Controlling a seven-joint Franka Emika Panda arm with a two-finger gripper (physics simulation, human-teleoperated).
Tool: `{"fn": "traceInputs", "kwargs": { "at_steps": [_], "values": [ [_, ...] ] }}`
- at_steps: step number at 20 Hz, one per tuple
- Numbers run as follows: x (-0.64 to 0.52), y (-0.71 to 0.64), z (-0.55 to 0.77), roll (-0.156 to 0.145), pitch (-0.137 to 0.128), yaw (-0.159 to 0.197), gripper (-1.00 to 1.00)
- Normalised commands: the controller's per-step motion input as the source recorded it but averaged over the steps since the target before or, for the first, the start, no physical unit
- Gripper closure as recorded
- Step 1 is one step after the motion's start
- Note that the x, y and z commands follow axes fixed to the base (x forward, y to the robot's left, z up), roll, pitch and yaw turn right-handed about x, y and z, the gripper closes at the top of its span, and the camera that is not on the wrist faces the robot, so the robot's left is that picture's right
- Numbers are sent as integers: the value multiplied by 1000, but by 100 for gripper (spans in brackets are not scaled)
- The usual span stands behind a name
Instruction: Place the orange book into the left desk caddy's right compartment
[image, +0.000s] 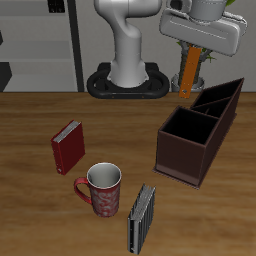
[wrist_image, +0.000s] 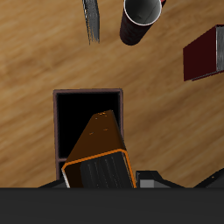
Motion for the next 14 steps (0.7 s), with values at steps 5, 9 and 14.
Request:
{"fn": "traceInputs", "kwargs": {
  "at_steps": [5,9,14],
  "values": [
    [137,103,-116,12,16,-1,100],
    [129,145,-133,4,-2,24,100],
    [170,92,-179,5,14,12,100]
  ]
}}
